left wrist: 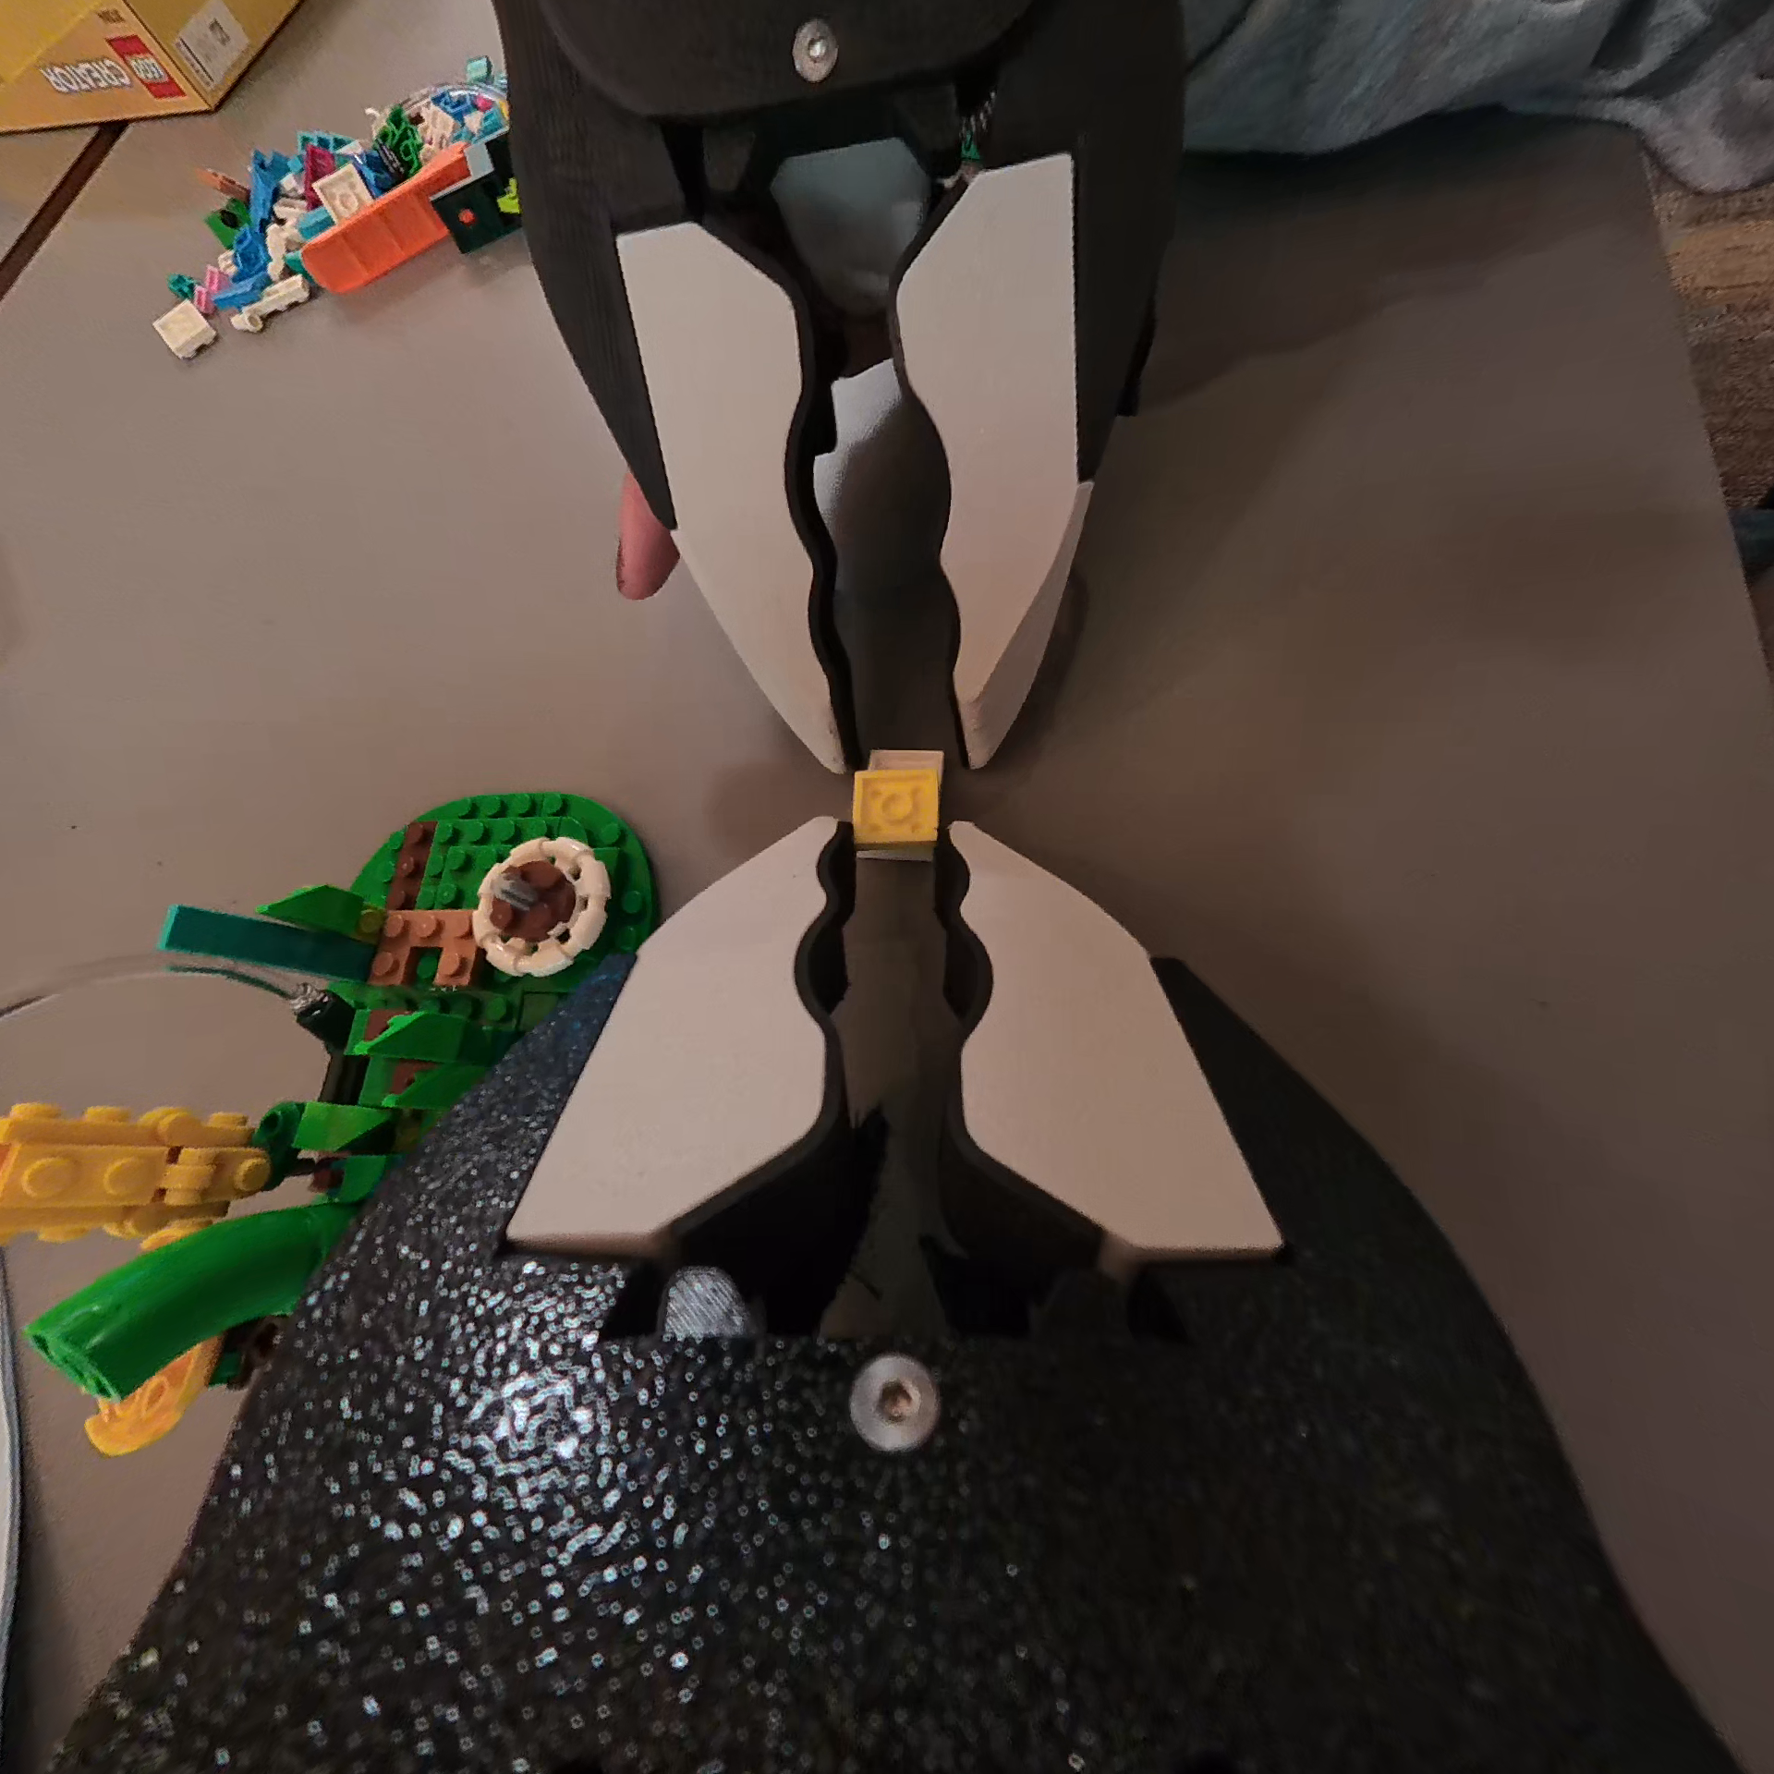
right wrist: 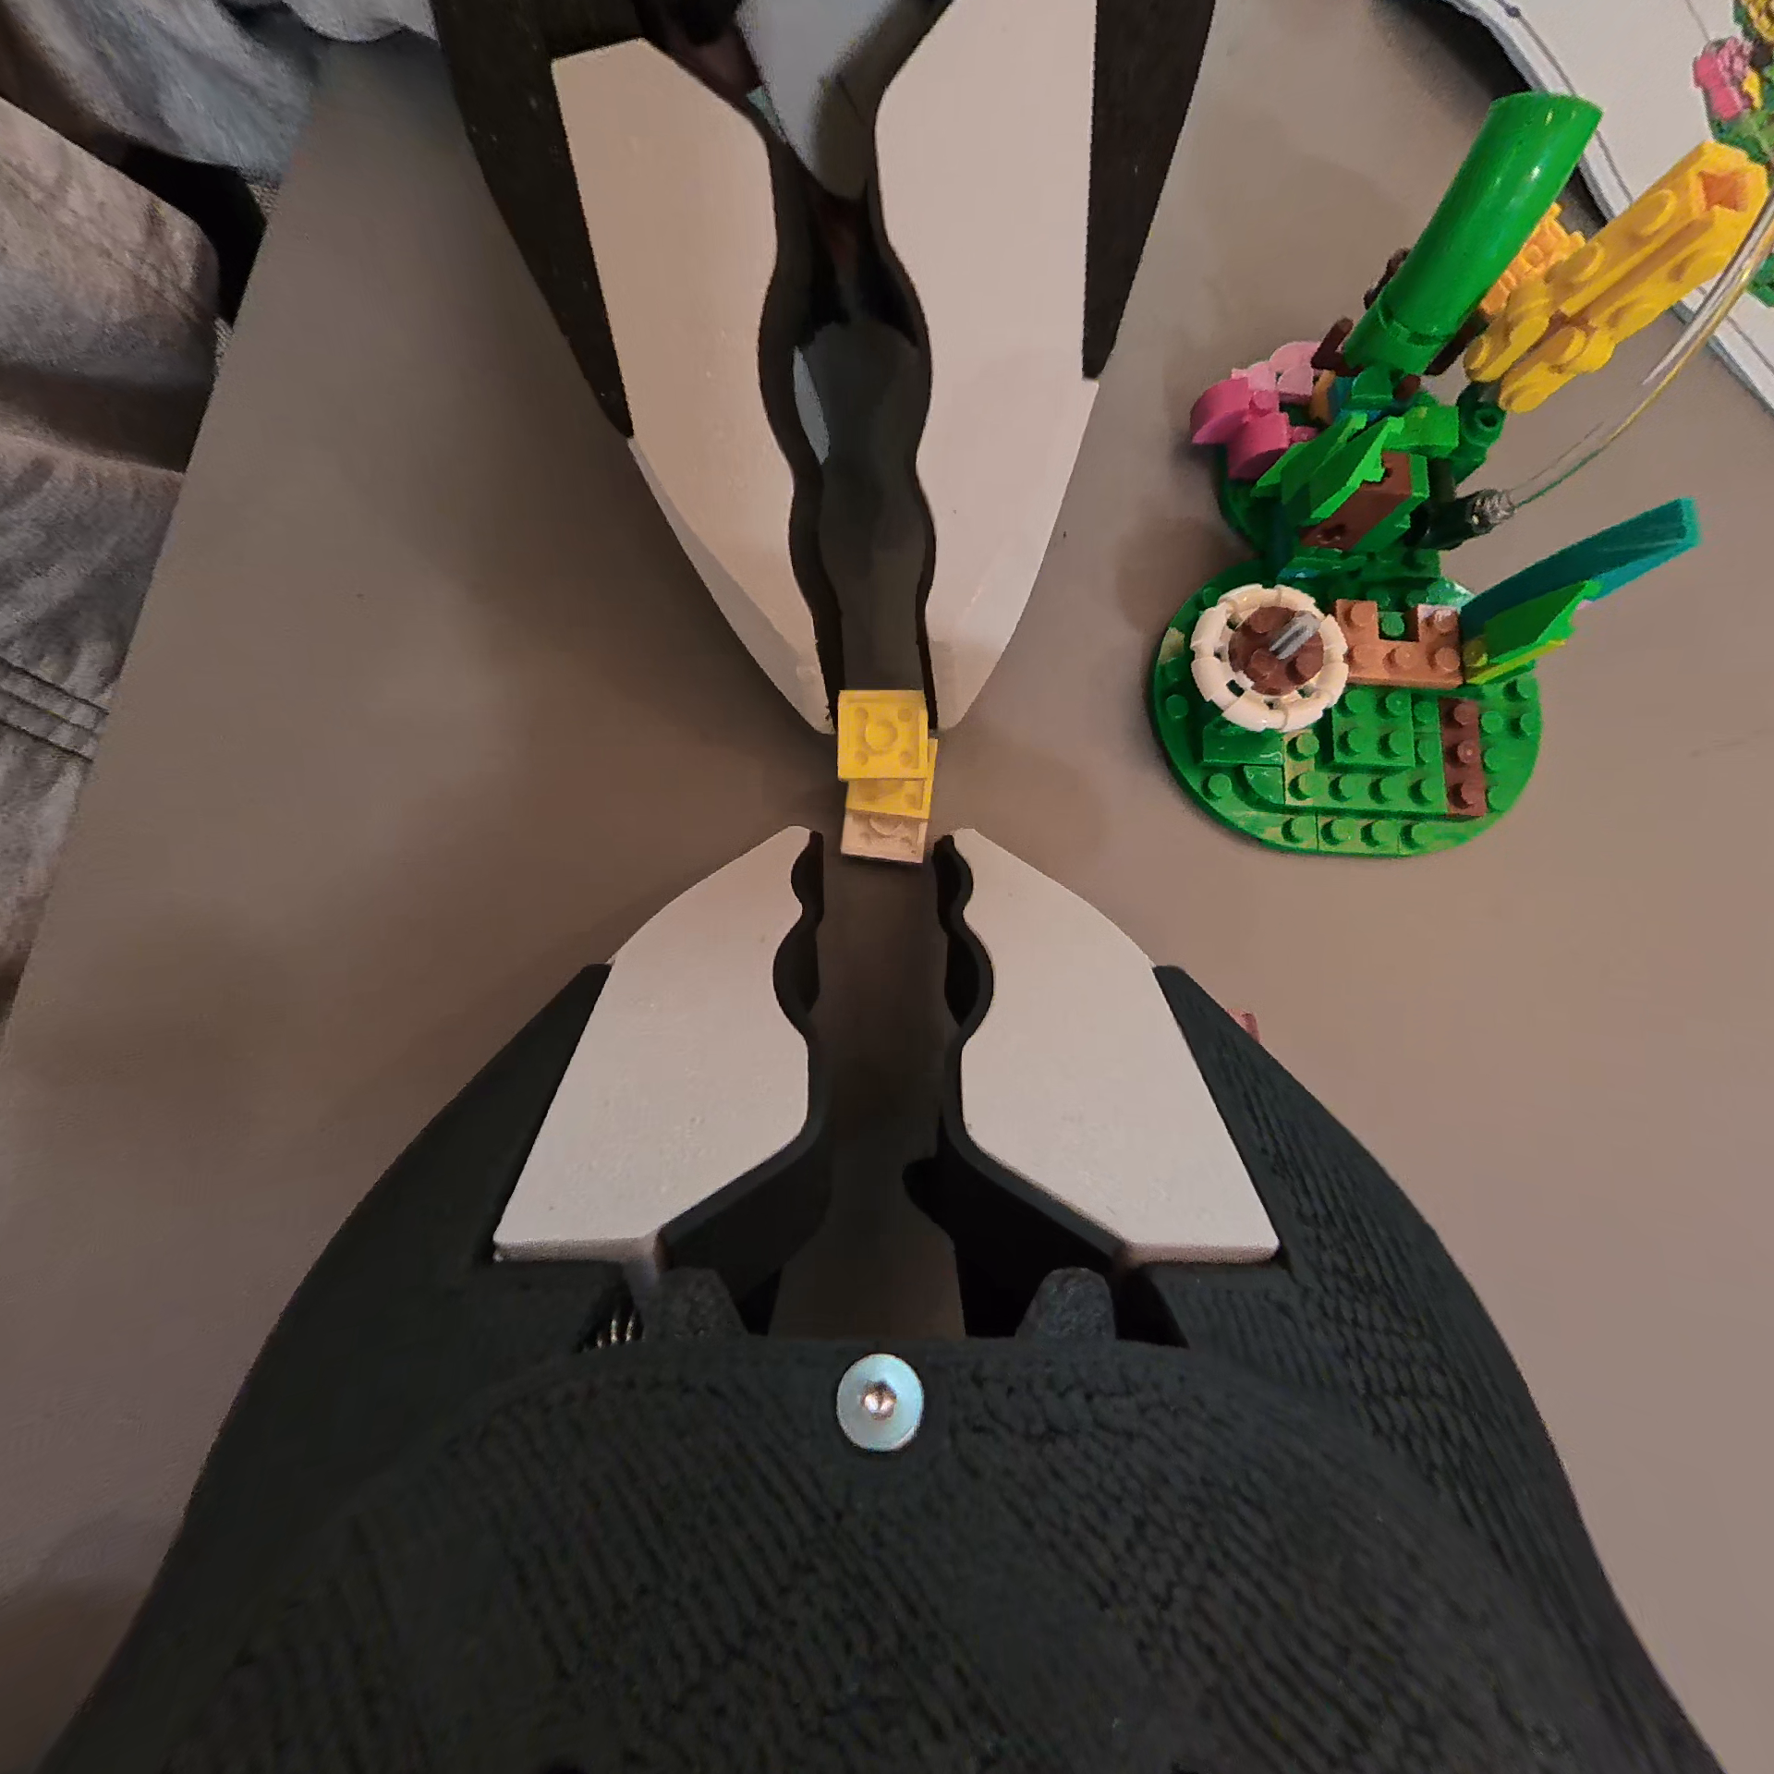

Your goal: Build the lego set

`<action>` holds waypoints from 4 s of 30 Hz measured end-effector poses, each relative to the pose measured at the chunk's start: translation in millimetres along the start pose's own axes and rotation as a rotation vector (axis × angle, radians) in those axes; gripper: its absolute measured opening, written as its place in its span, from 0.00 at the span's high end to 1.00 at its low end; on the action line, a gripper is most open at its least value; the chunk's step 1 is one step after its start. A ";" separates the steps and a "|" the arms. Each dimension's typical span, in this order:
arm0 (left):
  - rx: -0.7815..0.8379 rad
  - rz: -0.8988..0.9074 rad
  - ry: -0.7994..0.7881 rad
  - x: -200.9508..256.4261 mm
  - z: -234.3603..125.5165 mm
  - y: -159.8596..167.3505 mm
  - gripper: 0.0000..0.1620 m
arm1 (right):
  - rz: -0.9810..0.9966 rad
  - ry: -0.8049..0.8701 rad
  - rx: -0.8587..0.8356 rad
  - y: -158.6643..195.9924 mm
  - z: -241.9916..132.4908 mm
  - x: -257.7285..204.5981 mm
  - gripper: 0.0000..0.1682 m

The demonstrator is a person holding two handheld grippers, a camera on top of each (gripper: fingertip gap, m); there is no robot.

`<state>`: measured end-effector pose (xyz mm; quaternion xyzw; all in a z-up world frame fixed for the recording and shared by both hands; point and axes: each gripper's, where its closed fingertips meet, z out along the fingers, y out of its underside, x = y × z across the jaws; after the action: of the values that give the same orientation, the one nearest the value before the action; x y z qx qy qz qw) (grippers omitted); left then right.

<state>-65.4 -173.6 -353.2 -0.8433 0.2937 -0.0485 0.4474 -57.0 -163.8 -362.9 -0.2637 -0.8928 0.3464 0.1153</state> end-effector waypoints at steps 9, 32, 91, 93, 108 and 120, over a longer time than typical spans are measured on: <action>-0.012 0.035 0.016 -1.6 -0.4 0.2 0.90 | 0.022 0.020 0.001 0.1 1.6 -0.9 0.91; -0.020 0.072 0.066 -0.1 -0.6 2.4 0.90 | 0.011 -0.035 0.070 -2.9 2.0 -0.6 0.91; -0.050 0.042 0.116 2.1 3.8 7.7 0.89 | 0.001 -0.033 0.082 -2.6 3.4 0.3 0.91; -0.050 0.042 0.116 2.0 4.0 7.5 0.89 | 0.002 -0.033 0.082 -2.6 3.5 0.5 0.91; -0.019 0.260 -0.138 1.3 -11.1 6.4 0.71 | 0.010 -0.049 0.077 -5.0 5.3 -1.2 0.91; 0.182 0.732 -0.624 -11.8 -50.8 -37.3 0.77 | -0.010 -0.064 0.122 -42.6 -22.2 3.9 0.91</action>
<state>-75.8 -188.2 -291.6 -0.6166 0.4174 0.3416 0.5736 -68.3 -175.7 -317.6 -0.2408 -0.8746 0.4077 0.1042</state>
